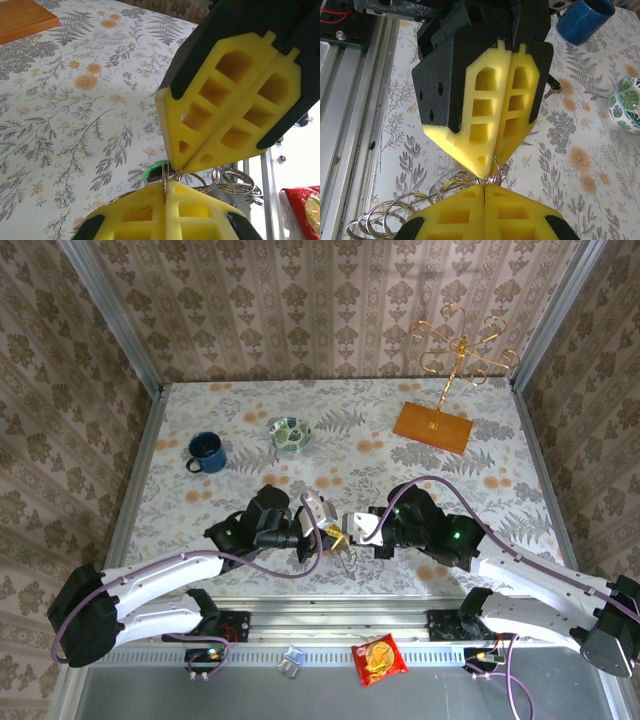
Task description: Put the keys on the keyring
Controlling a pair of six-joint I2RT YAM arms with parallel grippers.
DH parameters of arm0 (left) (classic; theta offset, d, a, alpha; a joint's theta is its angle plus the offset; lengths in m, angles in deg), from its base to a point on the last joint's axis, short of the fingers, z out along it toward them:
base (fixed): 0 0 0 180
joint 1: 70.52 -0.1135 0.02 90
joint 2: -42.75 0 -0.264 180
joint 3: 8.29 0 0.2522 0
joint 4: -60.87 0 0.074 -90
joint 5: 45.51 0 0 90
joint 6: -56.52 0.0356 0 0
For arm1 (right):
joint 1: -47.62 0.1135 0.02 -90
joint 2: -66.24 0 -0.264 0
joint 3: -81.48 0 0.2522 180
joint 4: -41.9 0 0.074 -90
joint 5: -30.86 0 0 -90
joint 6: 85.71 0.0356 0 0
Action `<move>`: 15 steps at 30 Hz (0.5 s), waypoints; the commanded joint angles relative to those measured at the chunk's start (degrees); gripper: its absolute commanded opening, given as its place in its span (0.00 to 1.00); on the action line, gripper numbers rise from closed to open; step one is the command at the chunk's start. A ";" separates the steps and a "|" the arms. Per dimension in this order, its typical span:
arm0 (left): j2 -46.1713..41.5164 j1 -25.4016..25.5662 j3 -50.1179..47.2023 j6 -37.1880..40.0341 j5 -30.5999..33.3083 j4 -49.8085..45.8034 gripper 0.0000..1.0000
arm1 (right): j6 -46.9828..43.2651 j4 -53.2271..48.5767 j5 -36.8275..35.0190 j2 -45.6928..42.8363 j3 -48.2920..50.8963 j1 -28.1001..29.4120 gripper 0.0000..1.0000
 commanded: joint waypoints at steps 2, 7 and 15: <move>-0.94 0.20 -0.07 1.63 0.41 7.05 0.00 | -0.51 -2.38 1.42 0.20 -1.84 0.82 0.00; -3.04 0.25 -3.05 3.26 1.15 15.02 0.00 | -0.48 -4.43 1.96 -0.09 -1.74 0.90 0.05; -4.87 0.24 -7.79 7.89 0.85 22.60 0.00 | 2.63 -9.01 4.58 -3.43 -3.23 -0.40 0.40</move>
